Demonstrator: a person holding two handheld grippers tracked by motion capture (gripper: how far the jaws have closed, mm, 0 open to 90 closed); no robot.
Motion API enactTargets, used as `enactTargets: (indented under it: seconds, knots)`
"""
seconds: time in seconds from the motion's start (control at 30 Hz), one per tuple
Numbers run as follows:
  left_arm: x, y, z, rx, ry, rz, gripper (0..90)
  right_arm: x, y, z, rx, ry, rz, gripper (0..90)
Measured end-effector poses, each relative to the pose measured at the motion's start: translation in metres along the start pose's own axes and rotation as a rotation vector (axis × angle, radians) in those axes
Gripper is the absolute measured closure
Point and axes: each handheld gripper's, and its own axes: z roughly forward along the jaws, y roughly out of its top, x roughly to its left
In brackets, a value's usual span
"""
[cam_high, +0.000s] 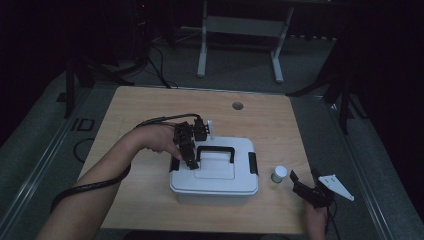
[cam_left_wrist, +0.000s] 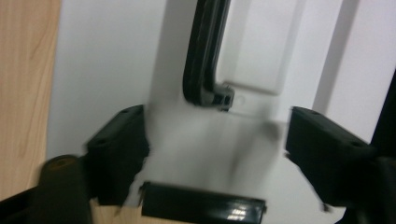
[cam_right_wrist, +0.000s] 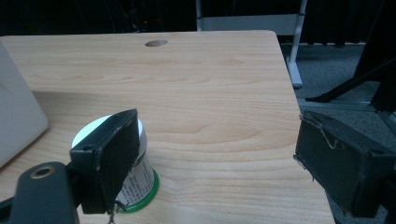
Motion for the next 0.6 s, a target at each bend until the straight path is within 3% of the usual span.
enactTargets:
  seconds: [0.37,0.6]
  knots:
    - [0.003,0.01,-0.003,0.009,0.019,0.03,61.8,0.0,0.0,0.0,0.0,0.003,0.004,13.4]
    - [-0.001,0.014,-0.002,0.049,-0.031,0.08,82.2,0.0,0.0,0.0,0.001,0.003,0.003,13.5]
